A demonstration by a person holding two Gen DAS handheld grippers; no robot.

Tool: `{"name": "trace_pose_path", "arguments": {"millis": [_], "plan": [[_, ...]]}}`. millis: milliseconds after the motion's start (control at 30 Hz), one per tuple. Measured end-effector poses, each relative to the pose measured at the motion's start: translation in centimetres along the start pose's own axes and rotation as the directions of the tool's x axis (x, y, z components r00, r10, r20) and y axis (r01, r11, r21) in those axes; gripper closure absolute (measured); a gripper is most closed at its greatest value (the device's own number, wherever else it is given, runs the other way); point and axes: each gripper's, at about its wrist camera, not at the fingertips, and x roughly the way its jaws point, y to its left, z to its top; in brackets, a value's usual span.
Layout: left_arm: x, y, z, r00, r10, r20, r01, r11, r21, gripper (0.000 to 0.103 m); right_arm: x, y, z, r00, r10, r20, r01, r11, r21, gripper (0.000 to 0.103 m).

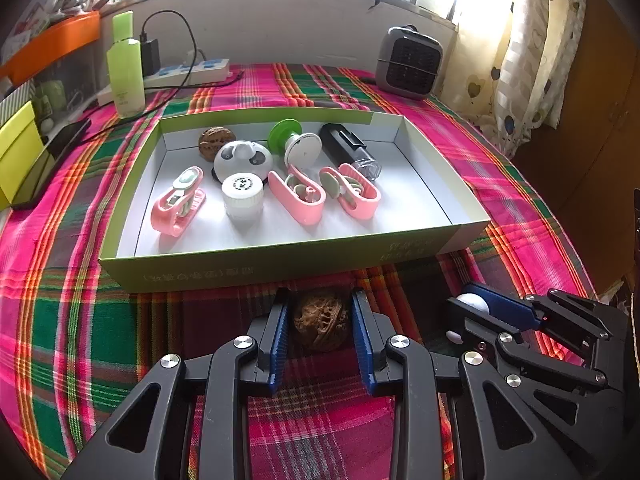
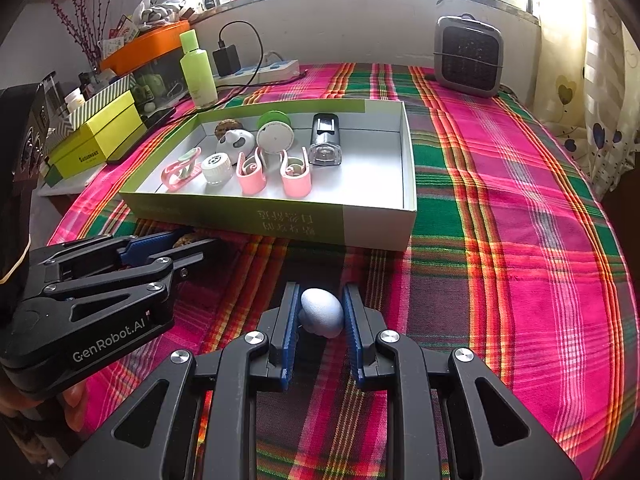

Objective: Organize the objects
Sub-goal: 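Grasp the walnut with the left gripper while the right holds the white knob, then carry the white knob and walnut over the box with both grippers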

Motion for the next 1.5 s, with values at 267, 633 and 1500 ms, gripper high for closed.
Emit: {"name": "trace_pose_path", "arguments": {"millis": [267,633,1500], "plan": [[-0.6,0.0,-0.3,1.0,-0.002,0.01,0.002,1.0,0.003,0.075,-0.5,-0.1,0.2,1.0,0.011,0.021,-0.011,1.0,0.009,0.08],[-1.7,-0.3,-0.2,0.999,-0.014,0.03,0.013,1.0,0.013,0.075,-0.9,0.0,0.5,1.0,0.009,0.03,-0.01,1.0,0.005,0.08],[-3.1,0.2,2.1,0.996,-0.004,0.087,0.003,1.0,0.014,0.075,-2.0,0.2,3.4,0.995,-0.004,0.102,0.006,1.0,-0.017,0.08]]}}
